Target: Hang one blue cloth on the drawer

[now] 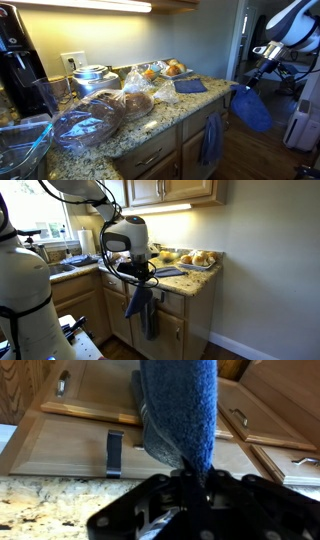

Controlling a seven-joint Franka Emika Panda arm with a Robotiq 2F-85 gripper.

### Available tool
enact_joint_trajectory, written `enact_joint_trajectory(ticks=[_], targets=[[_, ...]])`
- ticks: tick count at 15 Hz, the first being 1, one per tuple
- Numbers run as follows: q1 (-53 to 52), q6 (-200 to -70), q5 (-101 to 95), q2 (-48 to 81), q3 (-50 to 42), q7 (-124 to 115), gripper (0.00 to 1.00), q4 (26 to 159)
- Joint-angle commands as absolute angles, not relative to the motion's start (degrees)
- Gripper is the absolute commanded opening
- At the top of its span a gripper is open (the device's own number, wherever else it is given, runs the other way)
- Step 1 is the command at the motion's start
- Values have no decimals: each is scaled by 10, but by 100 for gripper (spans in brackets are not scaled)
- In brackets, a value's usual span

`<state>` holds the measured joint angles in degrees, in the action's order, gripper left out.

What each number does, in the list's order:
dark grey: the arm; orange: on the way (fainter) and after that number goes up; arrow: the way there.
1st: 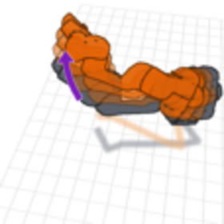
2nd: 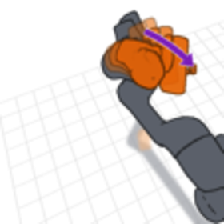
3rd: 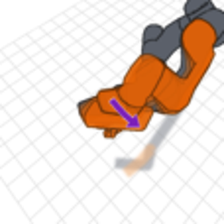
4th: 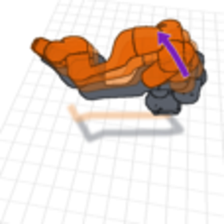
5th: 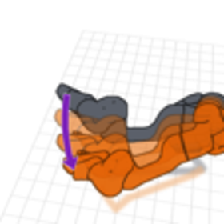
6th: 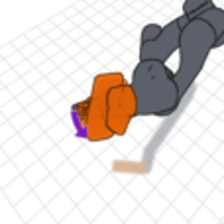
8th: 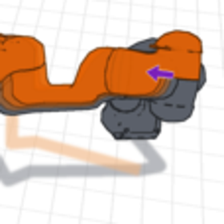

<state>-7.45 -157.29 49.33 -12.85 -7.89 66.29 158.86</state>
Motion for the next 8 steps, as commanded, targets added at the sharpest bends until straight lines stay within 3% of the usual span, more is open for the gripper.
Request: enact_joint_trajectory(ticks=[1, 8], targets=[[-75, -1573, 495, -128, -79, 667, 11, 1589], [-69, -1567, 491, -115, -81, 681, 8, 1588]])
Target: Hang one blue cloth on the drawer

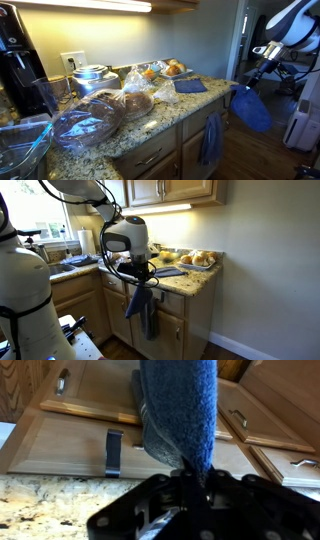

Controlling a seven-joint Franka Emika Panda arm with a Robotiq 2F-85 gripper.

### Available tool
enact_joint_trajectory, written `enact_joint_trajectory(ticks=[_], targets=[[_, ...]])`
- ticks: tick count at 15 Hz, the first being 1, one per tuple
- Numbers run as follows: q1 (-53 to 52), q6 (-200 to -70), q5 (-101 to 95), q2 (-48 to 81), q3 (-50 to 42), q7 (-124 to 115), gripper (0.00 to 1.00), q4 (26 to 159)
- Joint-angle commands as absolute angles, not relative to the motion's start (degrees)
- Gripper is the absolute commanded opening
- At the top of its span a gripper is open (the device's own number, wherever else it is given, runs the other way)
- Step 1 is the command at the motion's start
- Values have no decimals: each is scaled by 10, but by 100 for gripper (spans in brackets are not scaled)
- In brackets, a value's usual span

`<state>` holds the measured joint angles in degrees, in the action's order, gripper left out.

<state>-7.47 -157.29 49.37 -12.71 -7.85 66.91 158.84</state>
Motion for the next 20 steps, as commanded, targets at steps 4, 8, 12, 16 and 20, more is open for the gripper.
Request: enact_joint_trajectory(ticks=[4, 8, 12, 16, 20], targets=[[-58, -1568, 494, -76, -88, 690, 7, 1589], [-50, -1574, 505, -35, -96, 716, 7, 1588], [-49, -1572, 530, -8, -98, 755, 7, 1588], [-46, -1571, 571, 11, -98, 808, 7, 1580], [-42, -1570, 583, 33, -99, 839, 7, 1558]])
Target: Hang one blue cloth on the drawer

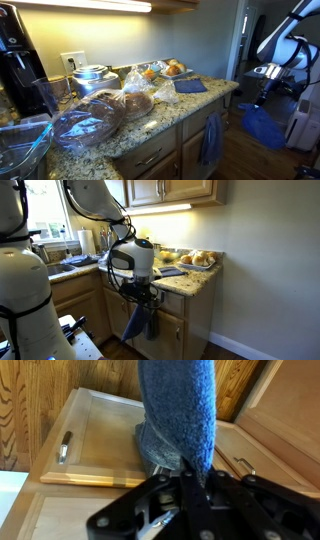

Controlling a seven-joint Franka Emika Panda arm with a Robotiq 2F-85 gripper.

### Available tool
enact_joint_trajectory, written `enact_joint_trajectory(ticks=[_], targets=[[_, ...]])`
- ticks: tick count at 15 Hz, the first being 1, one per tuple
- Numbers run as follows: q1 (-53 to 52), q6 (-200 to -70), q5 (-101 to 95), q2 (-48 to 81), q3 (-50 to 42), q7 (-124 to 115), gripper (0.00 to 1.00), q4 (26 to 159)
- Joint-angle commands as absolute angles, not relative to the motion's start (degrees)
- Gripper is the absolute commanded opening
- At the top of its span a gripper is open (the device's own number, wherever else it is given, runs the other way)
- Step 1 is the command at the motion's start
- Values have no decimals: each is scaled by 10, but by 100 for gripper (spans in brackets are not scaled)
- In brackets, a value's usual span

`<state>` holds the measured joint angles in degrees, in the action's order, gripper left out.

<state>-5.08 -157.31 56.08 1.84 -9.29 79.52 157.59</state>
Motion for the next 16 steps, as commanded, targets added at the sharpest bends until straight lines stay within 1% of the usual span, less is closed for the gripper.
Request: enact_joint_trajectory(ticks=[1, 16], targets=[[-40, -1568, 583, 42, -100, 843, 7, 1550], [-15, -1528, 573, 199, -90, 851, 7, 1382]])
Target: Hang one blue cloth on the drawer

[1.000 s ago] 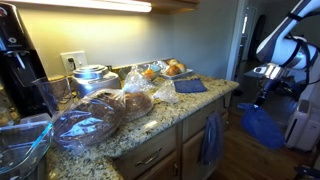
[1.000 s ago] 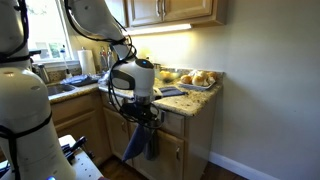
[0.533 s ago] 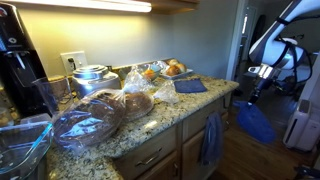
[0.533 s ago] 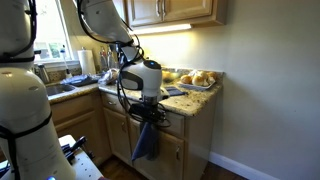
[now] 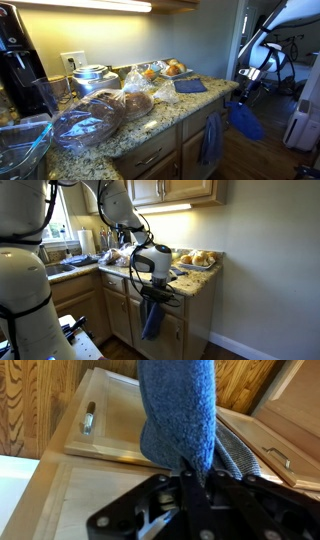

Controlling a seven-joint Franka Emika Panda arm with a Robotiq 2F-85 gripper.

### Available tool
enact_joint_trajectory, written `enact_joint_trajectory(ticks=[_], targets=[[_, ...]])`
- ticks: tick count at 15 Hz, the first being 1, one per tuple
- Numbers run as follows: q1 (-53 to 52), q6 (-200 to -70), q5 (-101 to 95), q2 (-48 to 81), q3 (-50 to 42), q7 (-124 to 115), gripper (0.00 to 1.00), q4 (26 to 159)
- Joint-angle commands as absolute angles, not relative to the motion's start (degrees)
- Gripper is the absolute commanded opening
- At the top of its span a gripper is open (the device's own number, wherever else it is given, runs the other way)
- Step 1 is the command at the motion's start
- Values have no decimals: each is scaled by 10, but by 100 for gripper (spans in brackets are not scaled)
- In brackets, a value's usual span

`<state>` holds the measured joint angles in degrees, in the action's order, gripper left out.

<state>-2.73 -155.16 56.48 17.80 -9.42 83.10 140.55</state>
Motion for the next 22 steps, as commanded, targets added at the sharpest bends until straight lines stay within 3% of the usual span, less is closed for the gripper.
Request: enact_joint_trajectory(ticks=[1, 22], targets=[[-14, -1523, 574, 206, -89, 851, 7, 1375], [-12, -1511, 615, 261, -82, 861, 7, 1360]])
